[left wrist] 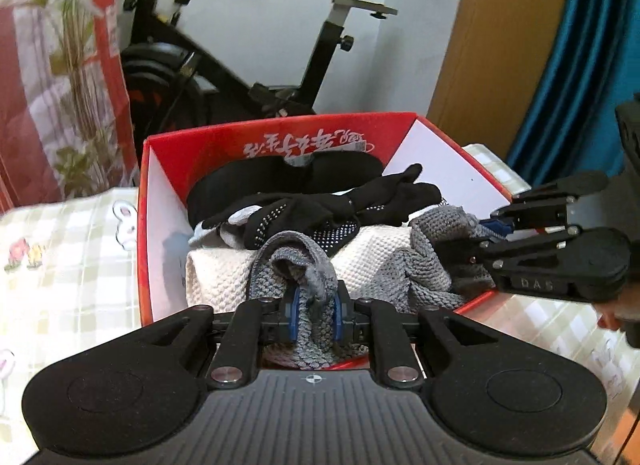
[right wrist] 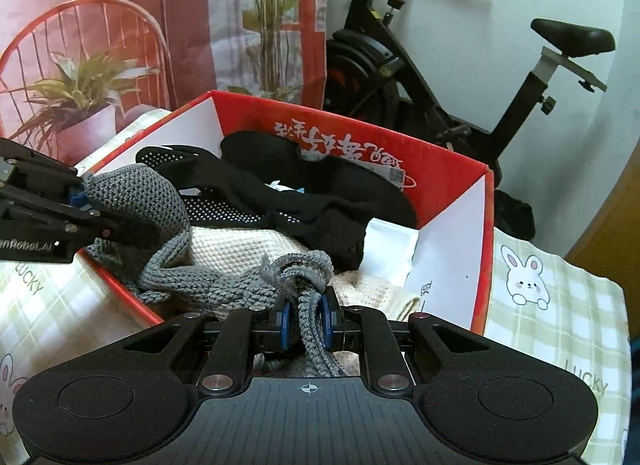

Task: Organize soft objects

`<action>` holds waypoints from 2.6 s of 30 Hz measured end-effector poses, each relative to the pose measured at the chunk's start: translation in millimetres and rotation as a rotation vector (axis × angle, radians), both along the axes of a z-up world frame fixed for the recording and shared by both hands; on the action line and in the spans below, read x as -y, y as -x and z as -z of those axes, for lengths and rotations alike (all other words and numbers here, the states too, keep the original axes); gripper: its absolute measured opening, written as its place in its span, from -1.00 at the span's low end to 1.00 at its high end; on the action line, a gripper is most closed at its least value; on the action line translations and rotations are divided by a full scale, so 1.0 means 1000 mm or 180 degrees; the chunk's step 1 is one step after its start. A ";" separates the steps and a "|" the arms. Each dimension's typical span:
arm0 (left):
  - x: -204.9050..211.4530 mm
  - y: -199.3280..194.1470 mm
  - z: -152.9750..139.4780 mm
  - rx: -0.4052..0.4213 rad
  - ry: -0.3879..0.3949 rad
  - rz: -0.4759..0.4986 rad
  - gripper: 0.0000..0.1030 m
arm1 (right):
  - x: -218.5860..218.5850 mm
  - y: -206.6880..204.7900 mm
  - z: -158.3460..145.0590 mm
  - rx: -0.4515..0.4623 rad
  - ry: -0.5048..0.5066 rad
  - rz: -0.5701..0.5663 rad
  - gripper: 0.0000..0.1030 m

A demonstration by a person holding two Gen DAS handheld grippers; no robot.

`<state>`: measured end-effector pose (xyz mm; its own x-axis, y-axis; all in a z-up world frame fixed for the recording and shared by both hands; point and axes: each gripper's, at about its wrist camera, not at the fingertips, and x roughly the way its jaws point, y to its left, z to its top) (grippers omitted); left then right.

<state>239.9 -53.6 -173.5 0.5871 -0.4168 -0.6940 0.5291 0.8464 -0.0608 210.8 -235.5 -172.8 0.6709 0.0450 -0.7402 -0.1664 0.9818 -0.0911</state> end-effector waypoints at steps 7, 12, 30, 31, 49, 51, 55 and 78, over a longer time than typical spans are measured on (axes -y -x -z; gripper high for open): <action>-0.004 0.012 -0.009 0.0239 0.0007 -0.0058 0.51 | 0.001 0.005 -0.005 0.0105 0.0041 0.0196 -0.47; -0.007 0.024 -0.019 0.0415 0.0000 -0.0126 0.94 | 0.001 0.013 -0.012 0.0221 0.0023 0.0326 0.01; -0.034 0.070 -0.058 0.0764 0.0043 -0.0743 1.00 | -0.019 0.064 -0.054 0.0611 -0.0092 0.0559 0.99; -0.035 0.074 -0.061 0.0803 0.0037 -0.0805 1.00 | -0.021 0.066 -0.056 0.0626 -0.0098 0.0565 0.99; -0.043 0.133 -0.116 0.1259 0.0195 -0.0861 1.00 | -0.050 0.119 -0.117 0.1048 -0.0023 0.0809 0.99; -0.045 0.145 -0.127 0.1310 0.0163 -0.0879 1.00 | -0.054 0.132 -0.129 0.1117 -0.0059 0.0826 0.99; -0.047 0.172 -0.149 0.1448 0.0140 -0.0999 1.00 | -0.062 0.161 -0.155 0.1270 -0.0067 0.0906 0.99; -0.062 0.238 -0.190 0.1690 0.0289 -0.1224 1.00 | -0.088 0.234 -0.195 0.1631 -0.0154 0.0961 0.99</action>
